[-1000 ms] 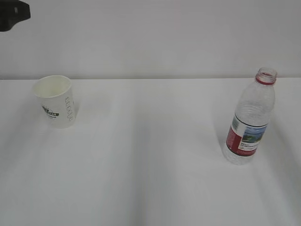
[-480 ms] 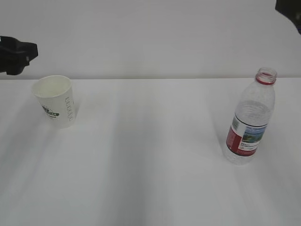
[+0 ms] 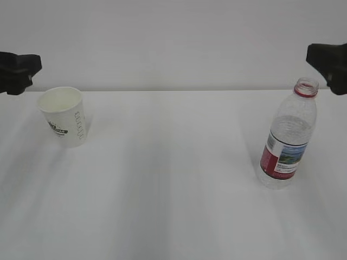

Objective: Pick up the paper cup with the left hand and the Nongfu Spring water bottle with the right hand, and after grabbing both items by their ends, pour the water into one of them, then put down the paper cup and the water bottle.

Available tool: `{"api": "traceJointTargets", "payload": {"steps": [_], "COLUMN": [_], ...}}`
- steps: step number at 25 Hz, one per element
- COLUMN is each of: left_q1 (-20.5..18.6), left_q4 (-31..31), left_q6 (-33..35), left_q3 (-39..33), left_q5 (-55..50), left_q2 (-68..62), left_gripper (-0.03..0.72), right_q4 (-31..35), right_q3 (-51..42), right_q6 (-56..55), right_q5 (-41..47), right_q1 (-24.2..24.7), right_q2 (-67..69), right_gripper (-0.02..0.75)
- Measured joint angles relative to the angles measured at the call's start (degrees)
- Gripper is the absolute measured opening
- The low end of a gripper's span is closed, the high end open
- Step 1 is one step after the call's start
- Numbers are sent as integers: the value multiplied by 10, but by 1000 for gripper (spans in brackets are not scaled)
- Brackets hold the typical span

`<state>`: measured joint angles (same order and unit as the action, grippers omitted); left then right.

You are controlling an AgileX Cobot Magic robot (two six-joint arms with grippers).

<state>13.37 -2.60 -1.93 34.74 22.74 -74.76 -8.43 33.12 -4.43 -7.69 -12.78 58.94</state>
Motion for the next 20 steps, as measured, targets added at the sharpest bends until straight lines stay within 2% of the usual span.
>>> {"api": "traceJointTargets", "payload": {"steps": [13,20], "left_q1": [4,41], "left_q4": [0,-2], "left_q6": [0,0], "left_q3": [-10,-34], "left_q5": [19,84], "left_q2": [-47,-80], "left_gripper": [461,461], "right_q4": [-2,0], "right_q3": [-99,-138], "right_q6": [-4,-4], "right_q5": [-81,-104], "right_q1": [0,0], "right_q2": [0,0], "right_gripper": [568,568]}}
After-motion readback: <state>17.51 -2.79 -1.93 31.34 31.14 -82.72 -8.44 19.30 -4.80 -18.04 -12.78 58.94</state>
